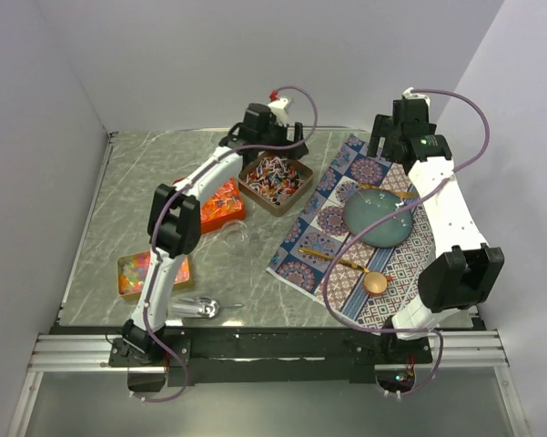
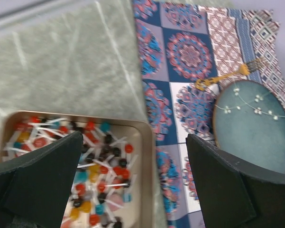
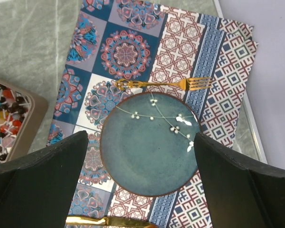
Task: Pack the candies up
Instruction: Adjust the distractor at the center of the board.
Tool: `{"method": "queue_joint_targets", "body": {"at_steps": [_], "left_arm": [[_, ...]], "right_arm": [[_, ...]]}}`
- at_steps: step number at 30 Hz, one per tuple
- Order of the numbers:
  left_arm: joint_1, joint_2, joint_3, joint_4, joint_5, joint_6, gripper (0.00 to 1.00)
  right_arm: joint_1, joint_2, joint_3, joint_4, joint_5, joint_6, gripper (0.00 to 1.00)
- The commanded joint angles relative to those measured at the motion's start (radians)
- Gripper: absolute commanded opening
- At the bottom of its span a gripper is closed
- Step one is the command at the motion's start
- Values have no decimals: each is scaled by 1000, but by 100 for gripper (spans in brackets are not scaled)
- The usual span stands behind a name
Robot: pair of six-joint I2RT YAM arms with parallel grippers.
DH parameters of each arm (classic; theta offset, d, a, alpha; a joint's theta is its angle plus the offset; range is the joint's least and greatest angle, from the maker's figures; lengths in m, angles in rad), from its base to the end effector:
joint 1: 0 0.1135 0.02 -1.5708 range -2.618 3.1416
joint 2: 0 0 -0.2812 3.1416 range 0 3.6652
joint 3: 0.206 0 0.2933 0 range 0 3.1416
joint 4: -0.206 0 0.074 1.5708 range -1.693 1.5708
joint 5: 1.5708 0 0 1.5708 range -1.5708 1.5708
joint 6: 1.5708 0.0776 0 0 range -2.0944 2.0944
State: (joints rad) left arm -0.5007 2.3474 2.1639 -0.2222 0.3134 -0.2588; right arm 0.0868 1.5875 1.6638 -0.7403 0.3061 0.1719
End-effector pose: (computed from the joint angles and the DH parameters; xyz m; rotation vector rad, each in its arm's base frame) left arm 0.5553 -0.3312 0.2623 0.4555 1.9932 -0.7951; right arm 0.4234 0.0134 0.3852 0.2588 2.1907 -0.1982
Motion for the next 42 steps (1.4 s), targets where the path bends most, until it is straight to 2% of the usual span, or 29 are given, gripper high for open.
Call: {"method": "queue_joint_targets", "body": {"at_steps": [1,5,9,11,13,14,15,18,23,25,28,33,39,42], "left_arm": [[-6,-57,8,43,-10,-33,97],[-6,-223,-120,11,-60,22,97],[-6,-391,-301,-17,-111,56,97],[-6,-486,-415,-19,-123,62,97],[-7,-574,-514,-17,-154,69,97],[-9,-603,-542,-19,-166,75,97],[-10,-629,-571,-26,-178,84,97],[-10,-741,-677,-39,-206,130,97],[-7,-873,-841,-37,-295,219,97],[1,-889,-883,-35,-310,239,97],[25,-902,-900,-39,-310,233,97],[94,-901,-915,-57,-293,184,97],[140,-887,-906,-66,-309,193,97],[155,-881,-891,-85,-309,194,97]], "right_arm": [[-4,15,40,38,10,27,100],[5,138,149,38,17,21,100],[57,325,409,6,48,52,90],[99,422,480,10,59,78,88],[113,507,576,21,50,130,79],[114,538,603,28,4,139,71],[116,567,660,41,-22,146,67],[96,676,749,56,-70,244,61],[125,729,740,84,-55,221,63],[133,723,673,81,-36,242,64],[139,758,631,65,-13,285,65],[157,831,691,70,27,276,65],[177,868,694,47,100,386,65],[183,894,694,58,79,387,65]]}}
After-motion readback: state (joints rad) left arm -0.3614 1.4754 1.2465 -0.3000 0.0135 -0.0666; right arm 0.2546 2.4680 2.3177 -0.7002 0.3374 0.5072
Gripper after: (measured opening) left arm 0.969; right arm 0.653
